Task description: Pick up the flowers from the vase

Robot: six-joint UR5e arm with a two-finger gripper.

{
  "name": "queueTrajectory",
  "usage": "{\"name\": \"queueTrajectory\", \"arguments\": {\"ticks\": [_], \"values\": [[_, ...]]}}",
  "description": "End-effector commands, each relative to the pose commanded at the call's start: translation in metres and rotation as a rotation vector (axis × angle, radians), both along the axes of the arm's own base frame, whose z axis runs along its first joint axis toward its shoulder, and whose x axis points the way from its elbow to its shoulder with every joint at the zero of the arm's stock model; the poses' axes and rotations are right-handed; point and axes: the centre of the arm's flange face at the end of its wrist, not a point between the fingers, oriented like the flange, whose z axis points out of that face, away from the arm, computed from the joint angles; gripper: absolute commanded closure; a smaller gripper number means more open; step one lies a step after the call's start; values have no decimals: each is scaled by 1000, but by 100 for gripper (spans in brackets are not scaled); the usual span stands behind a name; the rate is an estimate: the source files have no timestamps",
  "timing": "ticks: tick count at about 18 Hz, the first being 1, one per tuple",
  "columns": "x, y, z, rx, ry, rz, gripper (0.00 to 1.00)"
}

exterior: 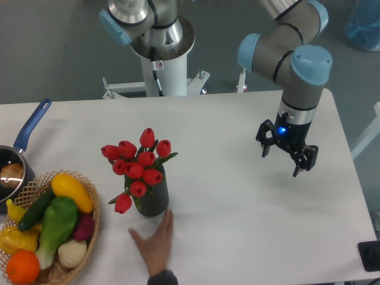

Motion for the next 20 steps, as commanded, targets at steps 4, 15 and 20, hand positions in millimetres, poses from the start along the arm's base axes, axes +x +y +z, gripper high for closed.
{"name": "queueTrajectory", "arguments": {"ticks": [4,15,20], "values": [[-2,0,4,5,8,1,0],[-1,-4,-4,37,-16,11,0],[-1,3,9,253,-79,5,0]]}}
